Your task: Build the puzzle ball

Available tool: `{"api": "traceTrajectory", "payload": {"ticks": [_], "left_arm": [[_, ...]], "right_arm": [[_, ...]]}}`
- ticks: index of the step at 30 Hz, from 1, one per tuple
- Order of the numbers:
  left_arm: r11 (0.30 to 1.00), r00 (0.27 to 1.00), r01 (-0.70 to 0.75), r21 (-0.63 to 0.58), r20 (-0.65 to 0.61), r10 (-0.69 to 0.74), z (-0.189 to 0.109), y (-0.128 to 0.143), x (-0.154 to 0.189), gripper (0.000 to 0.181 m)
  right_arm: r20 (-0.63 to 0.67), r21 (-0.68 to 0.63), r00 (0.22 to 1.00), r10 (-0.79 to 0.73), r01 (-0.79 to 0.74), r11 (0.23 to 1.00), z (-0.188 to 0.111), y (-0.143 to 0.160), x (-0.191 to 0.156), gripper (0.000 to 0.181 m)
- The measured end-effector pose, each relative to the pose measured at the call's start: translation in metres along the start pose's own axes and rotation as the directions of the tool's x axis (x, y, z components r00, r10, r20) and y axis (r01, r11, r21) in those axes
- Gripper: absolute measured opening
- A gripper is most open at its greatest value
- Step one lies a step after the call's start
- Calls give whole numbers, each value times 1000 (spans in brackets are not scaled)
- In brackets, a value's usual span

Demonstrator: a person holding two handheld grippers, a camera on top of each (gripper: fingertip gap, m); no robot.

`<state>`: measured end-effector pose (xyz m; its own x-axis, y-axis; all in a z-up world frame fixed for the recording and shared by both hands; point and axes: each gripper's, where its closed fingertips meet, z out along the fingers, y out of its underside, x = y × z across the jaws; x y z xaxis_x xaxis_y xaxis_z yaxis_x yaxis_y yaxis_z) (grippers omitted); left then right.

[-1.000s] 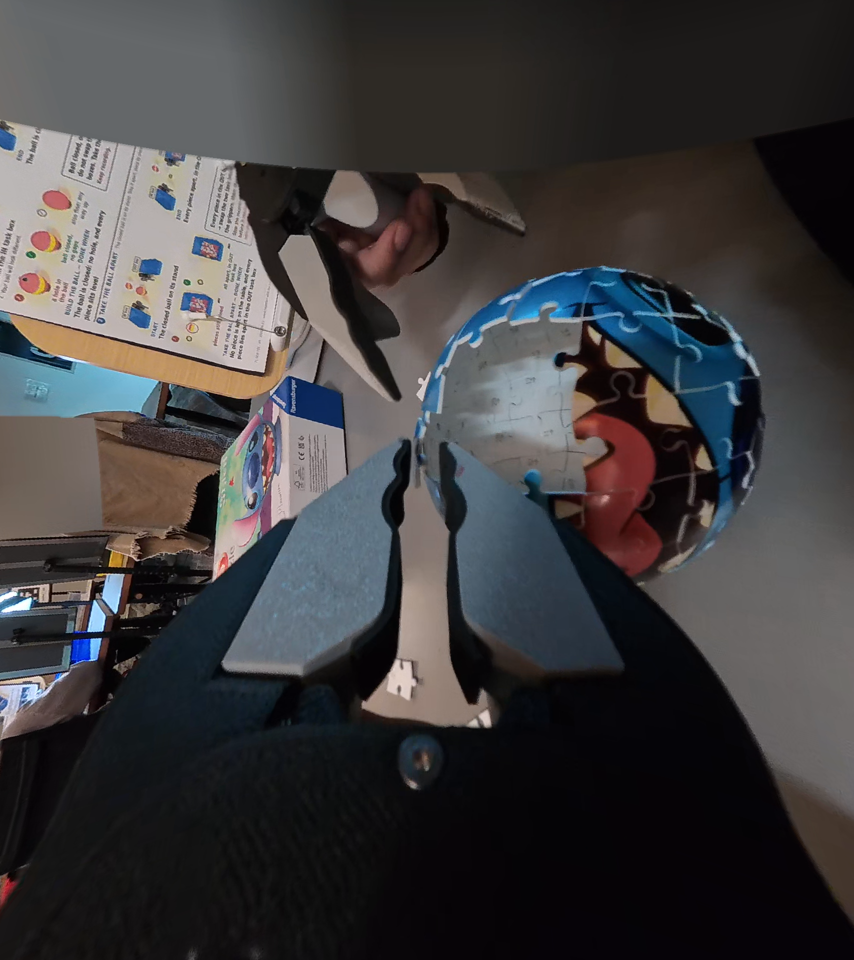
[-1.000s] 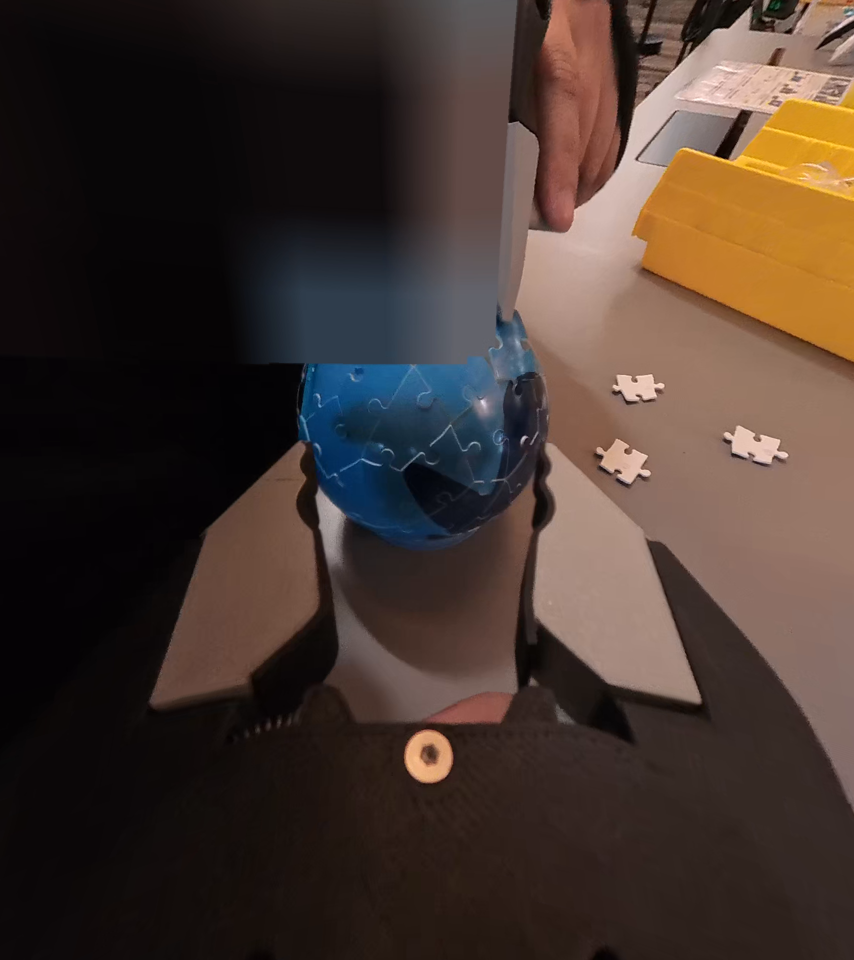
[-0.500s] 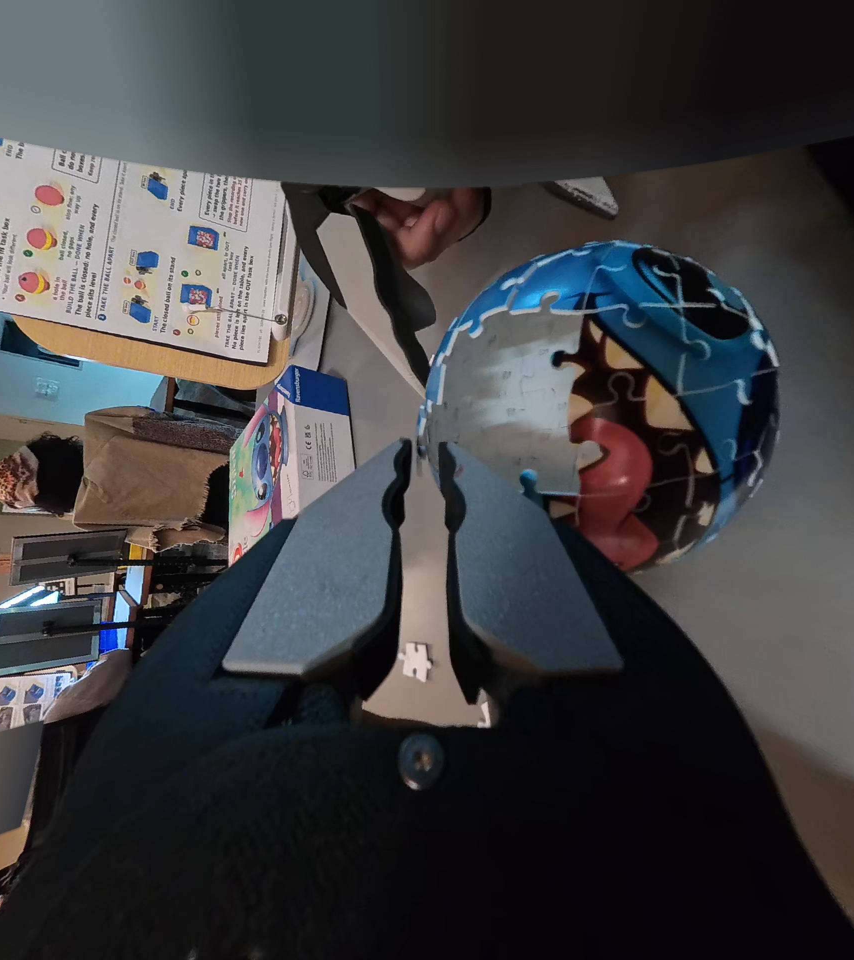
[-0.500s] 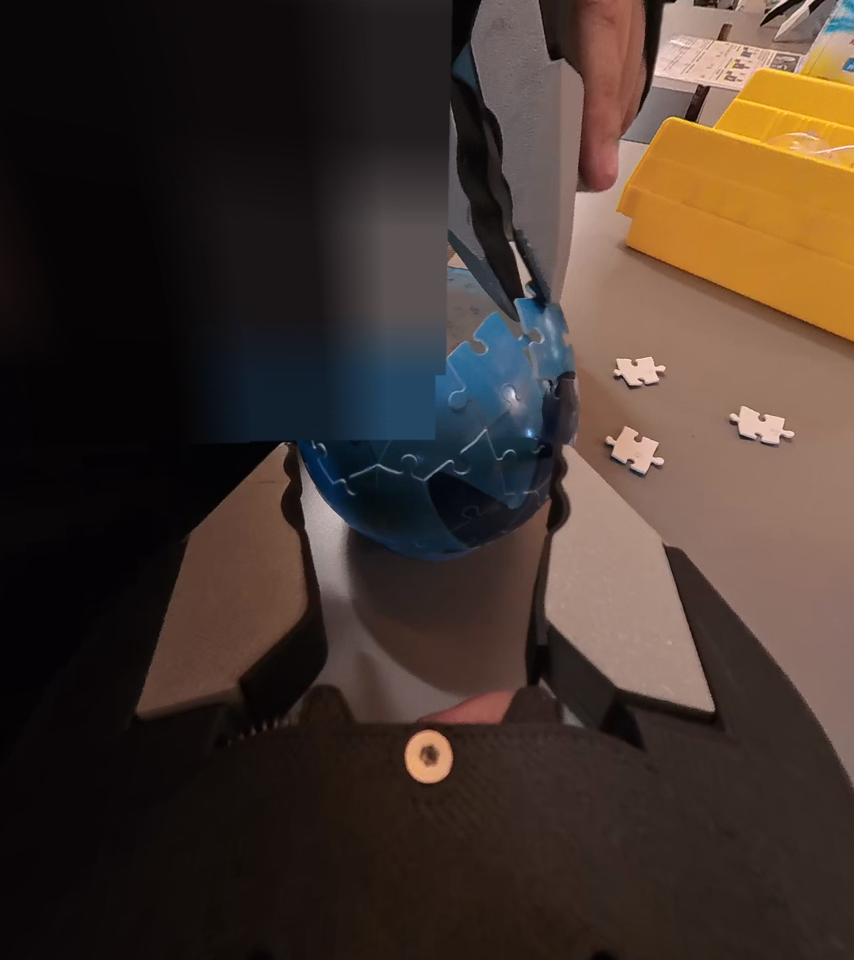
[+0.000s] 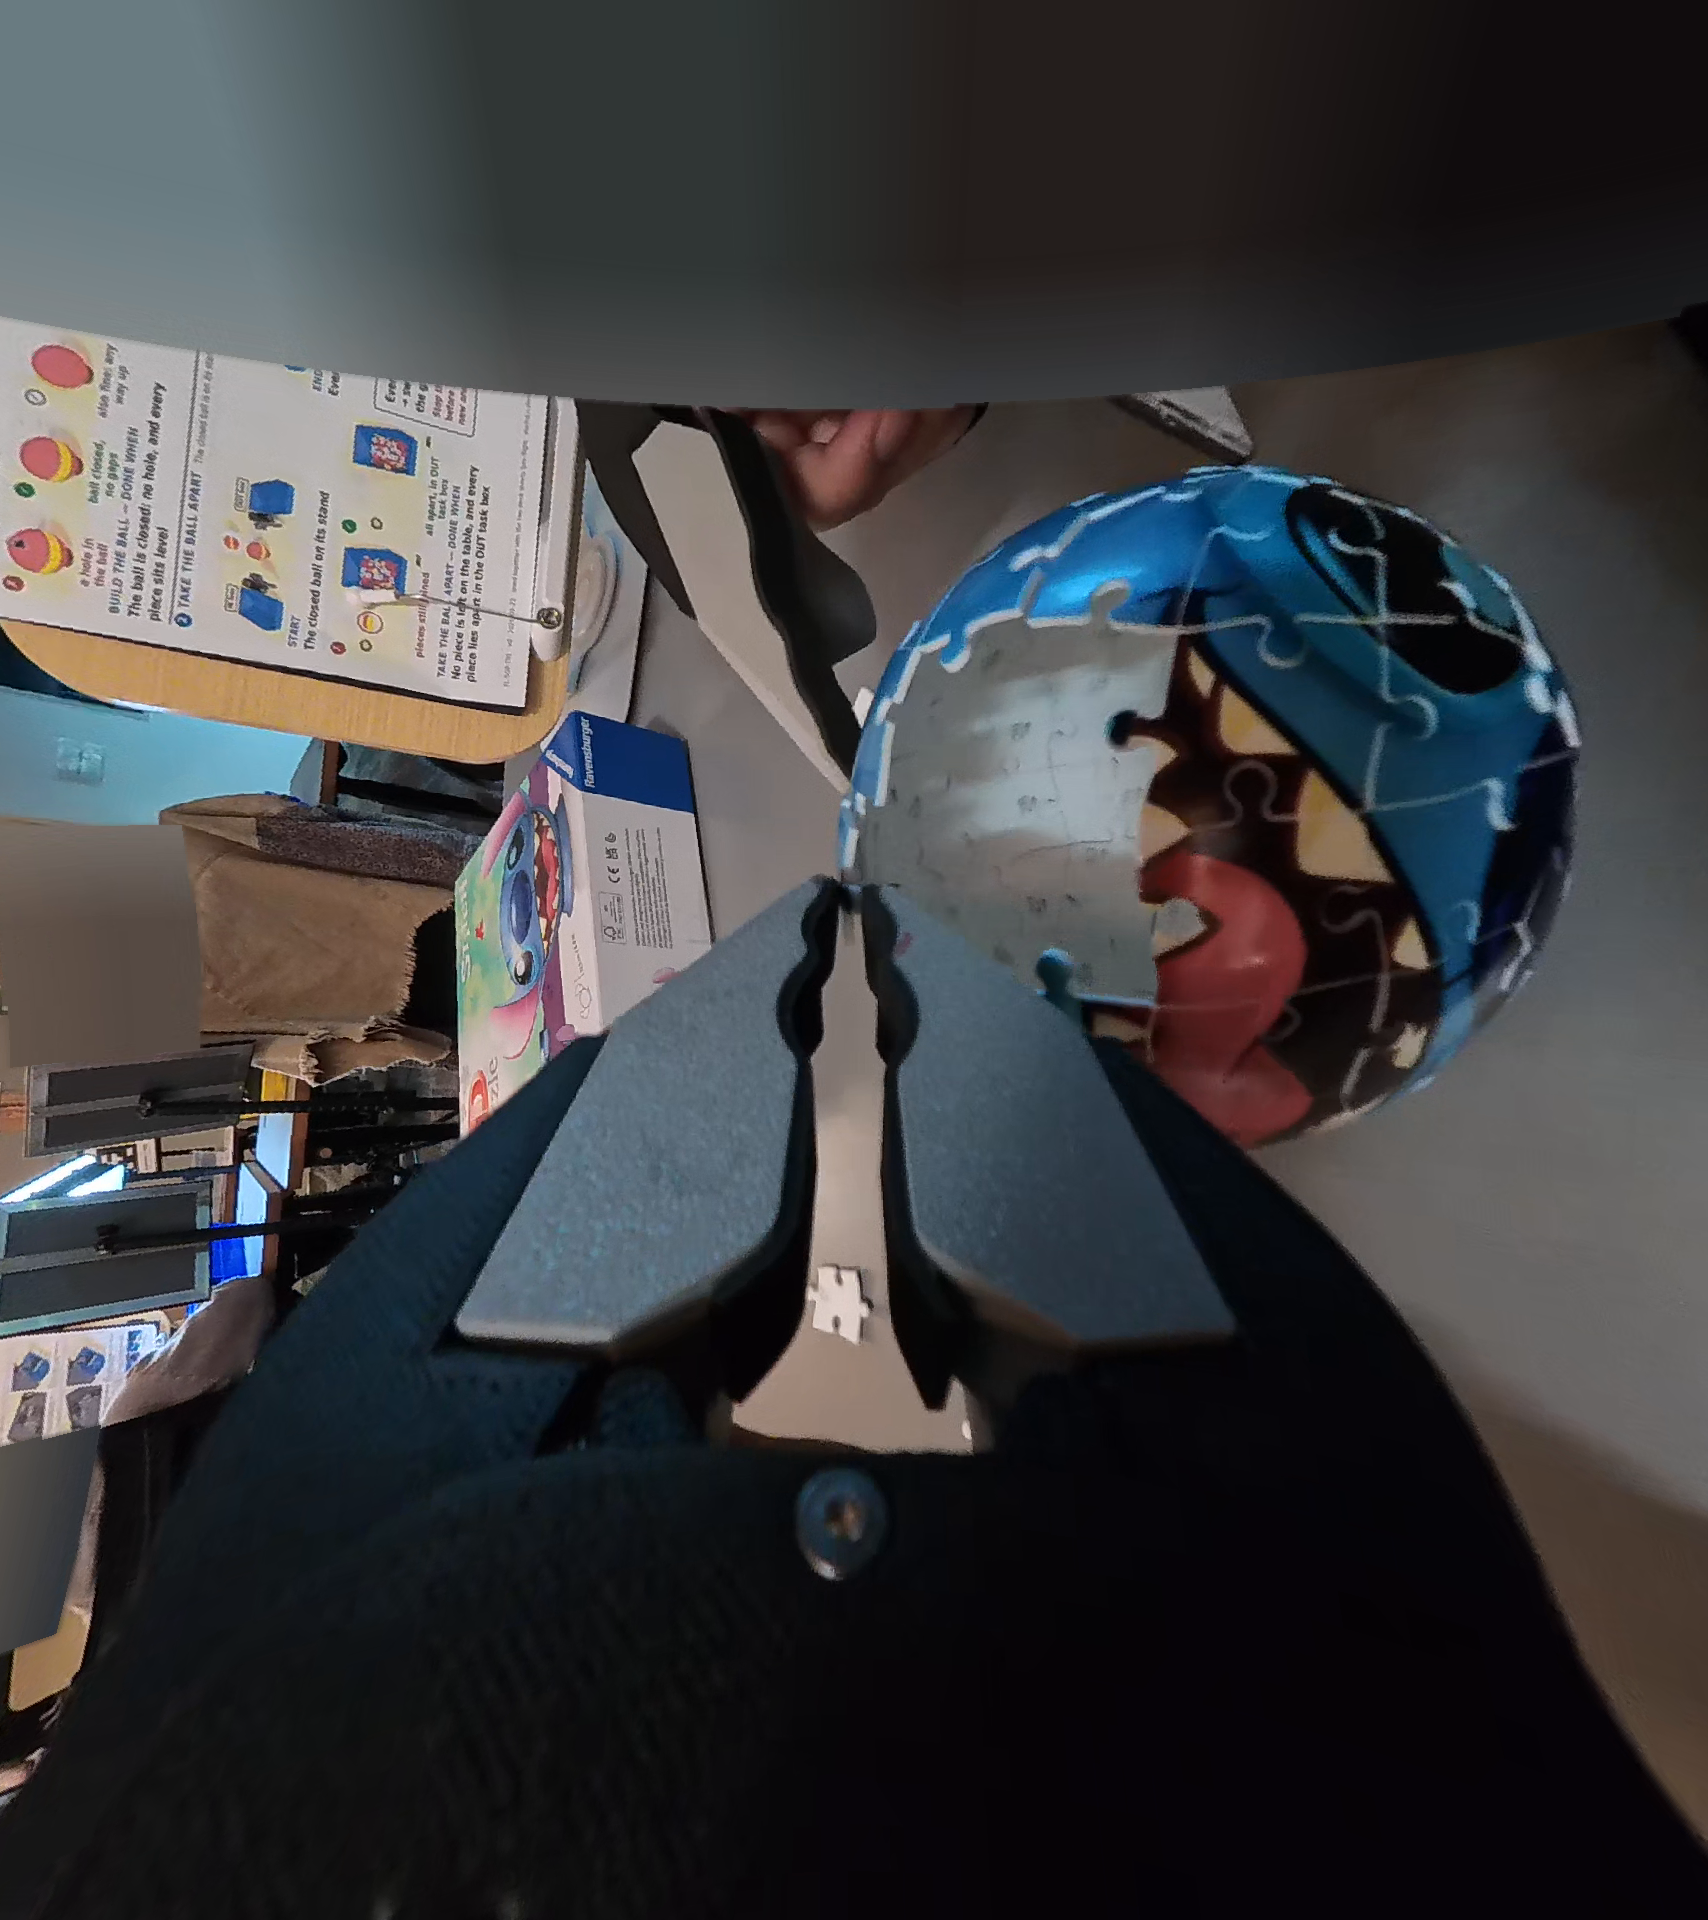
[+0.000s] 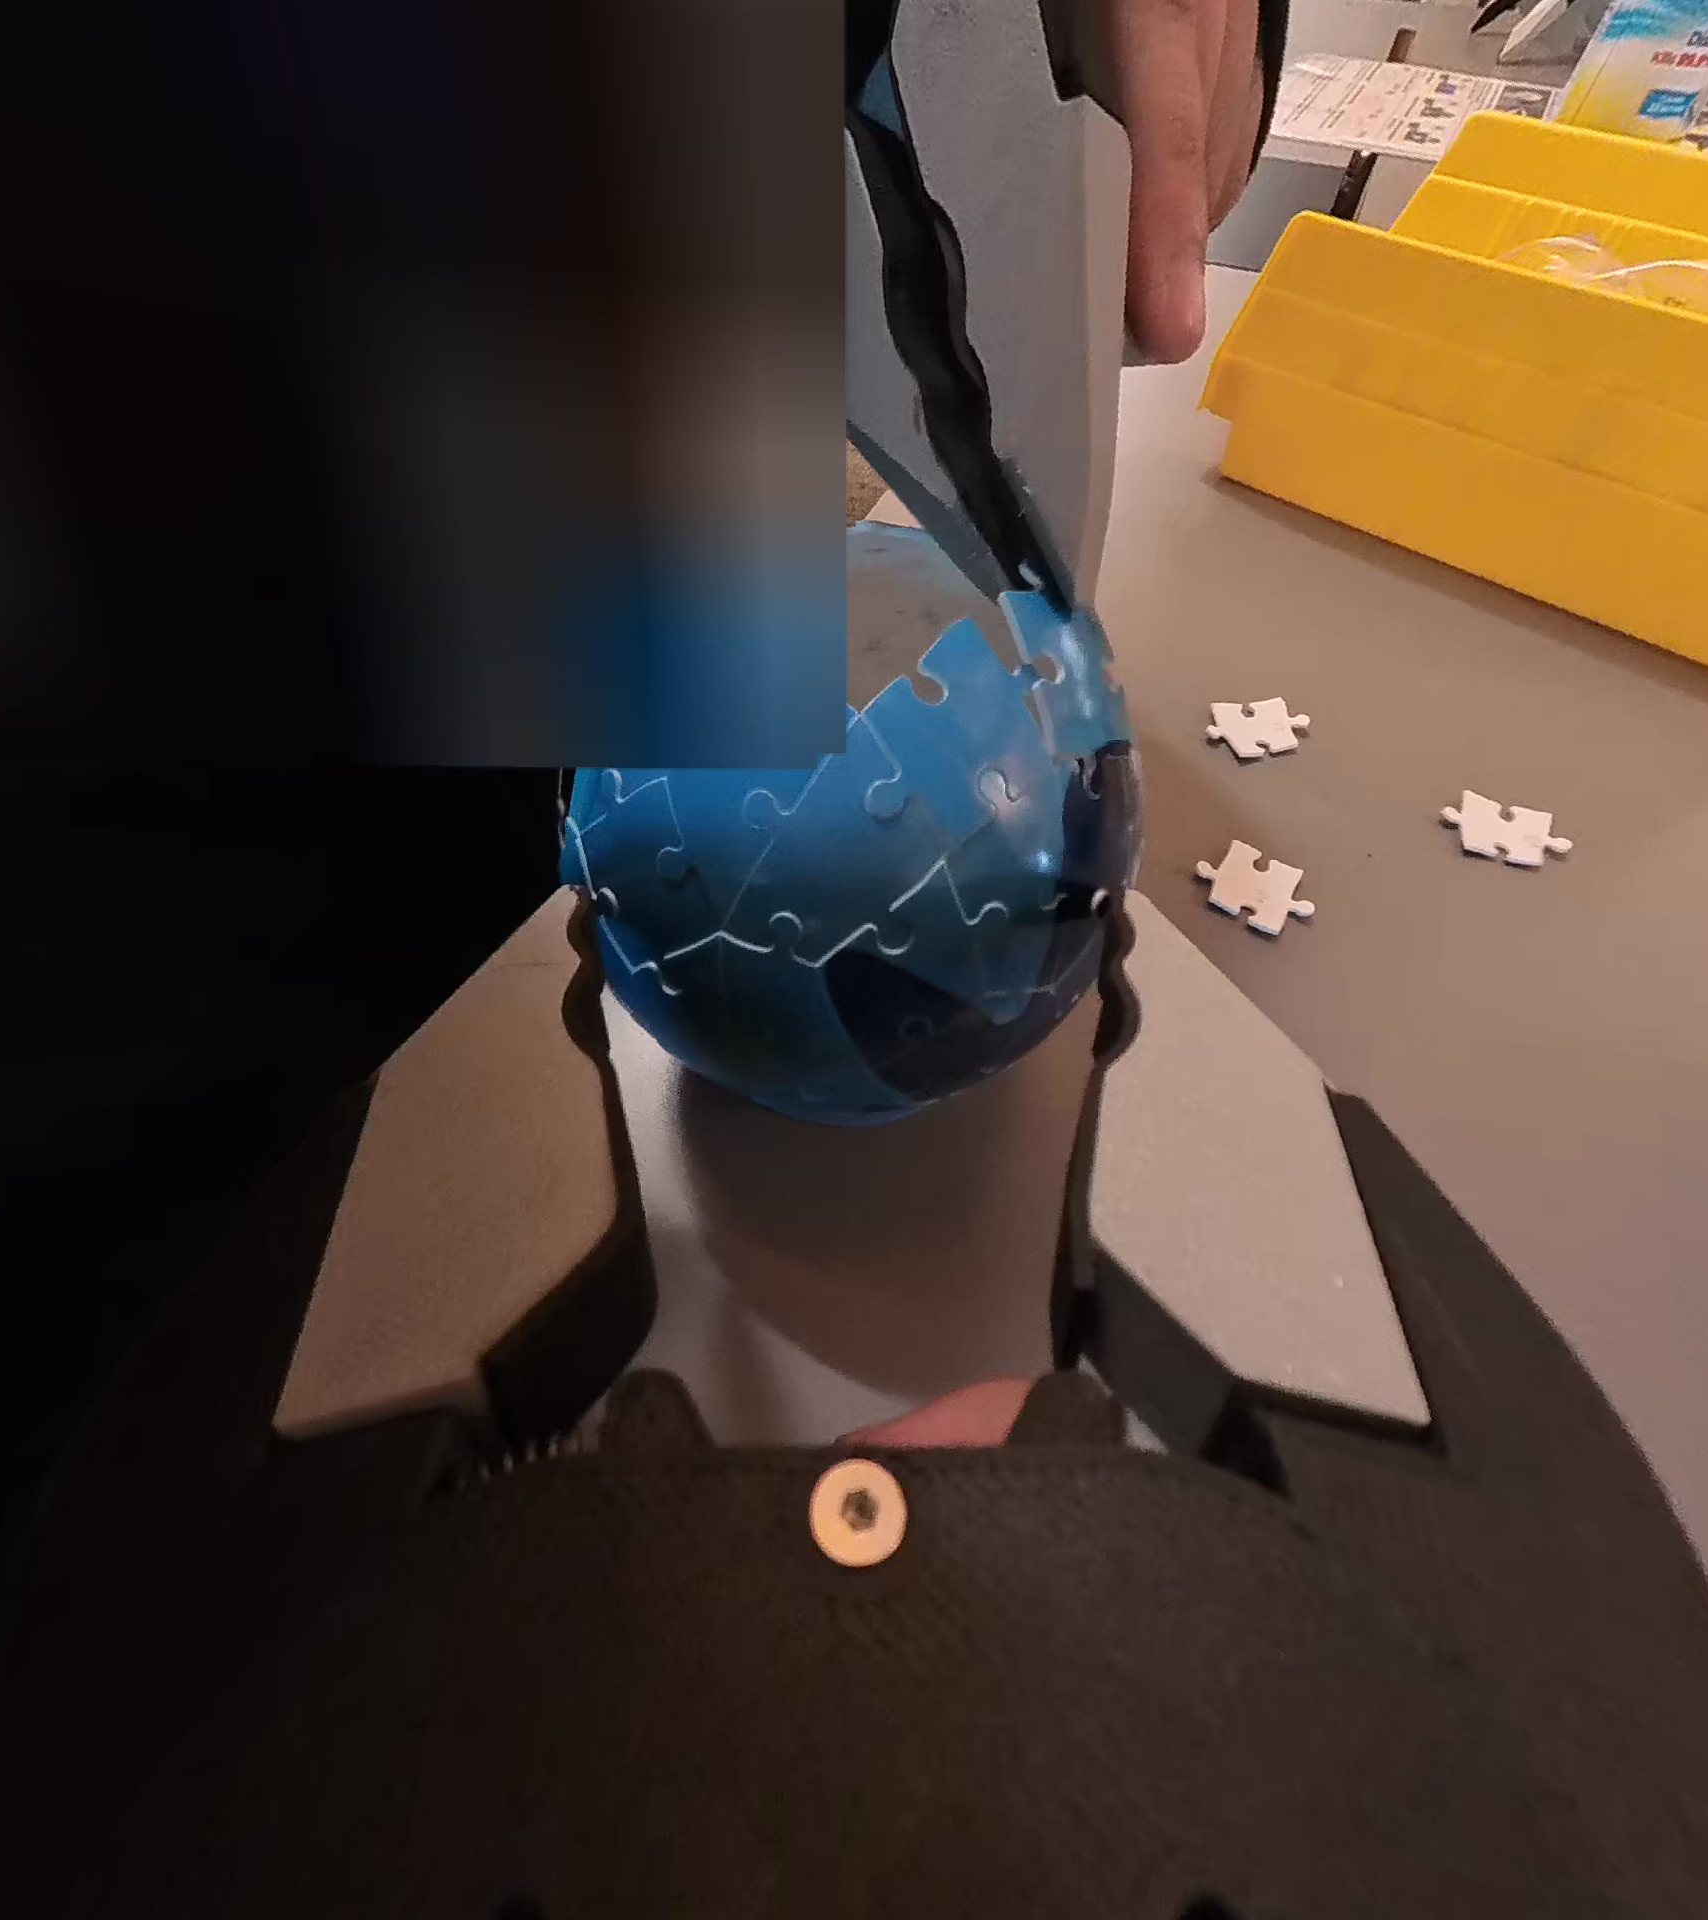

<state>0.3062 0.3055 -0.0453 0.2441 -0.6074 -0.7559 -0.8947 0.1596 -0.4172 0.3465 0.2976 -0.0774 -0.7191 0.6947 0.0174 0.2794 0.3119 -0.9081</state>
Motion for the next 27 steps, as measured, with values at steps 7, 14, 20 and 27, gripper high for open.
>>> {"api": "traceTrajectory", "payload": {"ticks": [7, 14, 20, 27], "left_arm": [[996, 997, -72, -55, -30, 70, 2, 1, 2, 3], [993, 994, -105, -50, -48, 102, 2, 1, 3, 3], [993, 991, -118, -31, -61, 116, 2, 1, 3, 4], [992, 991, -122, -25, -62, 120, 3, 4, 3, 3]], "right_arm": [[-6, -6, 1000, -4, 4, 1000, 0, 0, 0, 93], [-8, 6, 999, -44, 44, 999, -5, -2, 3, 92], [114, 129, 993, -30, 15, 991, -24, -23, 12, 70], [164, 300, 978, 128, -173, 938, -42, -57, 63, 0]]}}
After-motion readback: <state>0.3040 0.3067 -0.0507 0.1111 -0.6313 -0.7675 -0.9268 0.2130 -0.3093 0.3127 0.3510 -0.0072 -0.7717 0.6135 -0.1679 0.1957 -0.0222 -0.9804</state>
